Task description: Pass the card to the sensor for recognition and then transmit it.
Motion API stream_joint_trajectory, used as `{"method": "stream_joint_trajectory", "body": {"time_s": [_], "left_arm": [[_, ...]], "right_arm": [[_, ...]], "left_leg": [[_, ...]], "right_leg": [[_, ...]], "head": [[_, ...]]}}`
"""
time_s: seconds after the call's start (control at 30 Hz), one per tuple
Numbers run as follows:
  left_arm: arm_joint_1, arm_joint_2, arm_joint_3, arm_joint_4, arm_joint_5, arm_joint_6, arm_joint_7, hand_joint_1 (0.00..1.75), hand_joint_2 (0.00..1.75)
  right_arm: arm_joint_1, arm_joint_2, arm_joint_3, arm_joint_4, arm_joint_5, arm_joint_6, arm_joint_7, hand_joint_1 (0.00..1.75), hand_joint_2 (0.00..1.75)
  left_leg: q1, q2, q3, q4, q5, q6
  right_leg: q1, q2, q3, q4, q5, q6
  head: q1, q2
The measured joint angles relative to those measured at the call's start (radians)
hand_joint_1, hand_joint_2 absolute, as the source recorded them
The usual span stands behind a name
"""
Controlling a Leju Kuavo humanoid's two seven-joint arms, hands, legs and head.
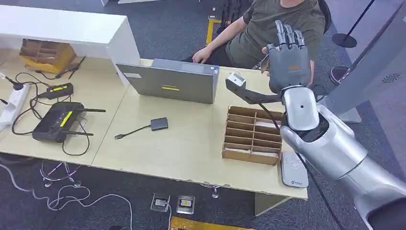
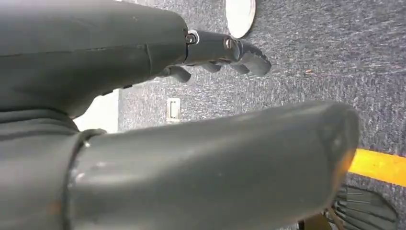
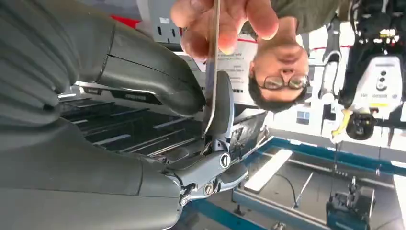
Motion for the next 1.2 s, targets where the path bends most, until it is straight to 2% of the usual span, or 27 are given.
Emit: {"method": "stream_joint_trajectory", "body": {"time_s": [0.3, 0.33, 0.37, 0.57, 0.73, 0.77, 0.97, 1.03, 1.2], "left_arm": [[0.007, -0.001, -0.001, 0.000, 0.006, 0.003, -0.004, 0.00, 0.00], [0.009, -0.001, -0.001, 0.000, 0.006, 0.000, -0.004, 0.00, 0.00], [0.010, -0.001, -0.001, 0.000, 0.006, -0.002, -0.004, 0.00, 0.00], [0.010, -0.001, -0.001, 0.000, -0.011, -0.014, -0.004, 0.00, 0.00], [0.010, -0.001, -0.001, 0.000, -0.016, -0.017, -0.004, 0.00, 0.00], [0.010, -0.001, -0.001, 0.000, -0.018, -0.018, -0.004, 0.00, 0.00], [0.010, -0.001, -0.002, 0.000, -0.024, -0.019, -0.004, 0.00, 0.00], [0.010, -0.001, -0.002, 0.000, -0.025, -0.027, -0.004, 0.00, 0.00], [0.010, -0.002, -0.002, 0.000, -0.022, -0.026, -0.004, 0.00, 0.00]], "right_arm": [[-0.012, 0.003, 0.054, 0.064, -0.023, 0.007, 0.021, 1.75, 1.75], [-0.012, 0.002, 0.059, 0.067, -0.024, 0.011, 0.026, 1.19, 1.75], [-0.012, 0.000, 0.064, 0.069, -0.020, 0.018, 0.033, 0.00, 1.75], [0.032, -0.033, 0.075, 0.065, 0.037, 0.048, 0.086, 0.00, 1.75], [0.079, -0.059, 0.054, 0.039, 0.107, 0.069, 0.084, 0.00, 1.75], [0.088, -0.064, 0.048, 0.032, 0.117, 0.073, 0.083, 0.00, 0.00], [0.101, -0.073, 0.040, 0.020, 0.141, 0.081, 0.070, 0.00, 0.00], [0.146, -0.108, -0.010, -0.030, 0.199, 0.100, 0.048, 0.00, 0.00], [0.187, -0.154, -0.082, -0.081, 0.208, 0.059, 0.035, 0.00, 0.00]], "left_leg": [[0.000, 0.000, 0.000, 0.000, 0.000, 0.000], [0.000, 0.001, 0.000, 0.000, 0.000, 0.000], [0.000, 0.001, 0.000, 0.000, 0.000, 0.000], [0.000, 0.001, 0.000, 0.000, 0.000, 0.000], [0.000, 0.001, 0.001, 0.000, 0.000, 0.000], [0.000, 0.001, 0.001, 0.000, 0.000, 0.000], [0.000, 0.001, 0.001, 0.000, 0.000, 0.000], [0.000, 0.001, 0.001, 0.000, 0.000, 0.000], [0.000, 0.003, 0.002, 0.000, -0.001, 0.000]], "right_leg": [[0.000, 0.000, 0.000, 0.000, 0.000, 0.000], [0.000, 0.001, -0.001, 0.000, 0.000, 0.000], [0.000, 0.001, -0.001, 0.000, 0.000, 0.000], [0.000, 0.001, -0.001, 0.000, 0.000, 0.000], [0.000, 0.001, -0.001, 0.000, 0.000, 0.000], [0.000, 0.001, -0.001, 0.000, 0.000, 0.000], [0.000, 0.003, -0.001, 0.000, 0.000, 0.000], [0.000, 0.001, -0.001, 0.000, 0.000, 0.000], [0.000, 0.004, -0.001, -0.001, 0.000, 0.000]], "head": [[0.000, 0.000], [0.000, 0.000], [0.000, 0.000], [0.000, 0.000], [0.001, 0.000], [0.000, 0.000], [0.000, 0.000], [0.000, 0.000], [0.000, 0.000]]}}
